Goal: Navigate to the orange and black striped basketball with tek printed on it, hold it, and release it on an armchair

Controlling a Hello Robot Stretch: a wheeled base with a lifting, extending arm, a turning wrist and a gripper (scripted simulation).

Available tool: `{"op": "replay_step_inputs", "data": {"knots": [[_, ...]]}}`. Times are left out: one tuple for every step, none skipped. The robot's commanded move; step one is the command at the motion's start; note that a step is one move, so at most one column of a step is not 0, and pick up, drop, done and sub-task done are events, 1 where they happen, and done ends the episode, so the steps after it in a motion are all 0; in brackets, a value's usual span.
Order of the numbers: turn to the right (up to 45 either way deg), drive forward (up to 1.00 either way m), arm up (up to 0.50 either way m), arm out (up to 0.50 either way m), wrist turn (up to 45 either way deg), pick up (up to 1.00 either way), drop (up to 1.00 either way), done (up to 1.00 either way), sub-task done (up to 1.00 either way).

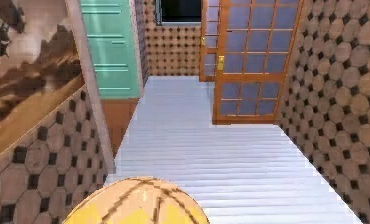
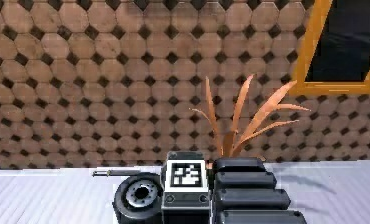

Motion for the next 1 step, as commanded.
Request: {"op": "replay_step_inputs", "data": {"knots": [[0.0,1.00,0.00,0.00,0.0,0.00,0.00,0.00,0.00]]}}
